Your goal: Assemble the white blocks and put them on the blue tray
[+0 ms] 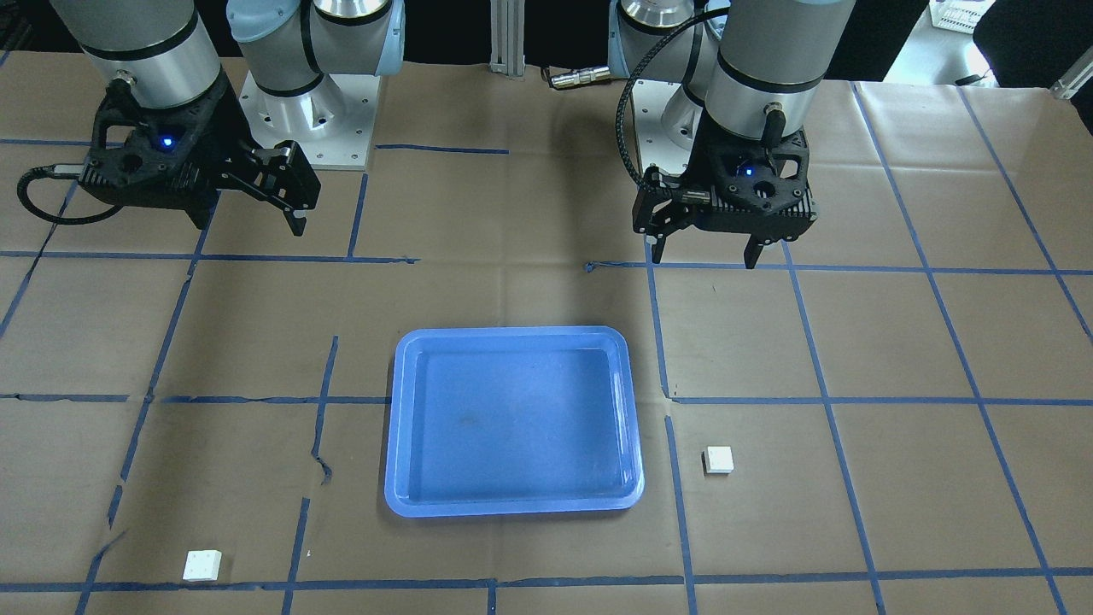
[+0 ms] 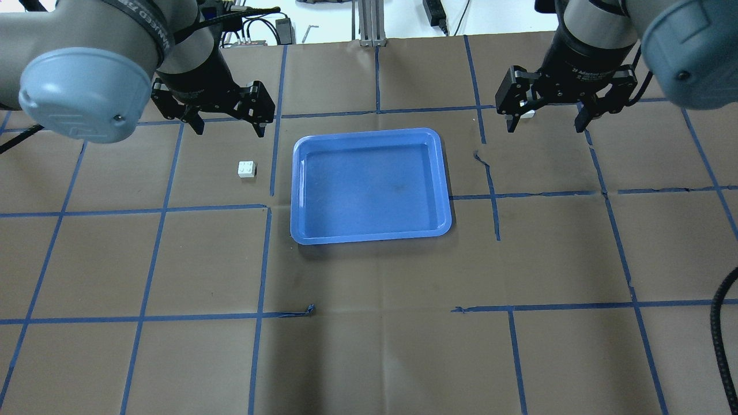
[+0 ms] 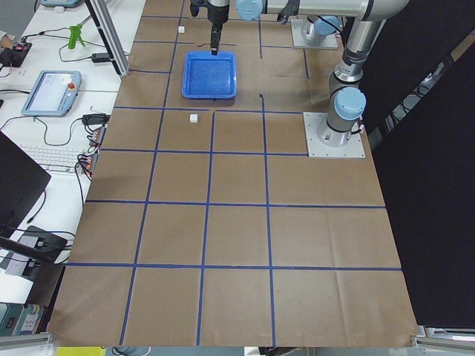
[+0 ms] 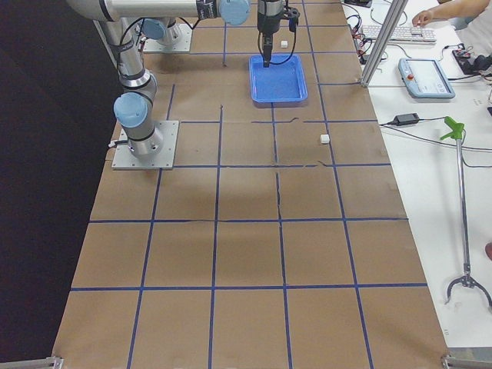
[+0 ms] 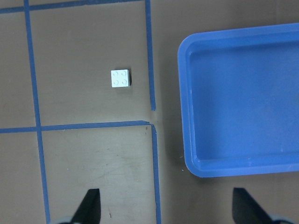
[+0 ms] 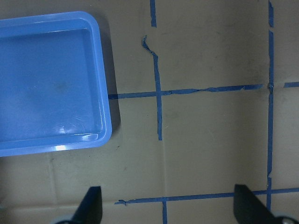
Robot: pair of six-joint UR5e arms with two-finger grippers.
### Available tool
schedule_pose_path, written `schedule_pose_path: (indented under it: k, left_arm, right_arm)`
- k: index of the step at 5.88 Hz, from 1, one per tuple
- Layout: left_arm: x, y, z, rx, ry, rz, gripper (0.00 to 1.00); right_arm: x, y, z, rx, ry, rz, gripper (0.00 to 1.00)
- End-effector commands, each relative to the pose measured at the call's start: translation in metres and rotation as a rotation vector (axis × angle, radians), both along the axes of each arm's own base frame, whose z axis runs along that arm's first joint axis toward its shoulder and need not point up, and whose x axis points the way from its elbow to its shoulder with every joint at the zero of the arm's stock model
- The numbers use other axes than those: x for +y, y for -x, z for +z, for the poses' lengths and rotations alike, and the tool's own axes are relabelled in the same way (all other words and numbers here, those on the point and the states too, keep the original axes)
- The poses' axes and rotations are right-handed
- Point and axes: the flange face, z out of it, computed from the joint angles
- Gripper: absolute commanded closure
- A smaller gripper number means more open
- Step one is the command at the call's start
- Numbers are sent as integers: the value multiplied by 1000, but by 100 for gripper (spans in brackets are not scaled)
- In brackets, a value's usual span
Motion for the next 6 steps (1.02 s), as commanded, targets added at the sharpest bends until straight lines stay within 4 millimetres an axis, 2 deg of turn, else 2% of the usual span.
schedule_pose_path:
  k: [1, 2, 3, 4, 5, 6]
  left_arm:
    - [2, -5, 0, 1, 1, 7, 1]
    - [-14, -25, -4, 2, 0, 43, 1]
    - [-51, -74, -37, 26, -29, 128, 1]
    - [-84, -102, -78, 27, -38, 104, 1]
    - [-102, -105, -126, 22, -53, 53, 1]
    - [-110, -106, -171, 20, -94, 13, 1]
  right_arm:
    - [0, 0, 1, -4, 3, 0, 0]
    - [0, -1, 0, -6, -2, 3, 0]
    - [1, -1, -1, -4, -3, 3, 0]
    - [1, -1, -1, -6, -5, 6, 0]
    - [1, -1, -1, -5, -5, 9, 0]
    - [2, -1, -2, 10, -9, 6, 0]
